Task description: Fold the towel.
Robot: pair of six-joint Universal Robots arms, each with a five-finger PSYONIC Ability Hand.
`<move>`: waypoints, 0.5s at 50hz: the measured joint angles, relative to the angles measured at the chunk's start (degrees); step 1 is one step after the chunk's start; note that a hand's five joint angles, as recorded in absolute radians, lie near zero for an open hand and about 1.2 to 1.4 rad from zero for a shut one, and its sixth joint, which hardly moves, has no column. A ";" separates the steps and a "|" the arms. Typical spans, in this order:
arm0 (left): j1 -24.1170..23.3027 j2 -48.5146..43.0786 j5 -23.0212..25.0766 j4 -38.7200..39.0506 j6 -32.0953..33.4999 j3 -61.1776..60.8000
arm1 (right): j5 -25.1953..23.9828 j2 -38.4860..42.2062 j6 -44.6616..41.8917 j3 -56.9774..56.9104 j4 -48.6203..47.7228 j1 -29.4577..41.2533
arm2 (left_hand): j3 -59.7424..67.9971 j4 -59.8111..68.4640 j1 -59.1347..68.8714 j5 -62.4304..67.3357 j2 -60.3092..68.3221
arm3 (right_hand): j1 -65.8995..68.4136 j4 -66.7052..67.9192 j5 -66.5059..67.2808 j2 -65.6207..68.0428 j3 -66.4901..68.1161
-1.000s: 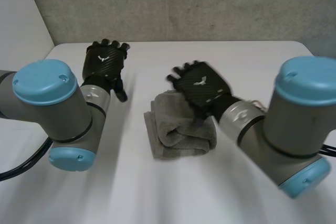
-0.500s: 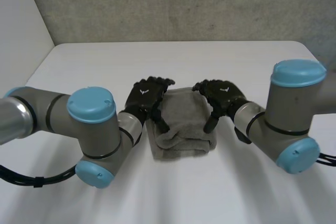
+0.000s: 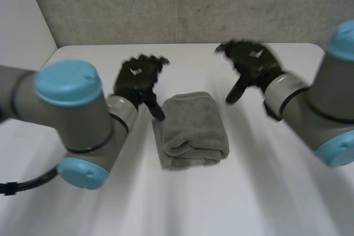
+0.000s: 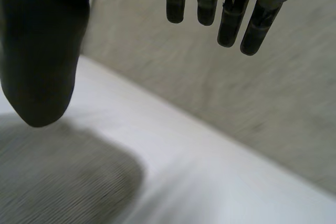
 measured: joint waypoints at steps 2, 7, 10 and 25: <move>0.95 3.30 -0.78 -1.87 0.72 -0.12 | 2.16 -3.25 -0.01 0.16 0.22 -0.93 | 0.00 0.00 -0.02 -0.22 0.00 | 0.00 0.00 0.00 0.00 0.00; 4.16 11.45 -2.92 -7.78 3.74 -0.77 | 8.38 -9.28 -0.27 0.59 2.09 -3.27 | 0.00 0.00 -0.06 -0.24 0.00 | -0.02 0.00 0.00 0.00 0.02; 5.50 14.70 -3.84 -10.26 4.91 -1.59 | 10.30 -10.78 -0.42 0.97 3.63 -4.29 | 0.00 0.00 -0.07 -0.25 0.00 | -0.02 0.00 0.00 0.00 0.02; 6.24 19.12 -4.33 -11.83 5.14 -4.16 | 10.94 -11.53 -0.75 2.20 5.69 -5.24 | 10.46 9.82 9.58 11.16 9.86 | 0.05 0.01 0.01 0.01 0.02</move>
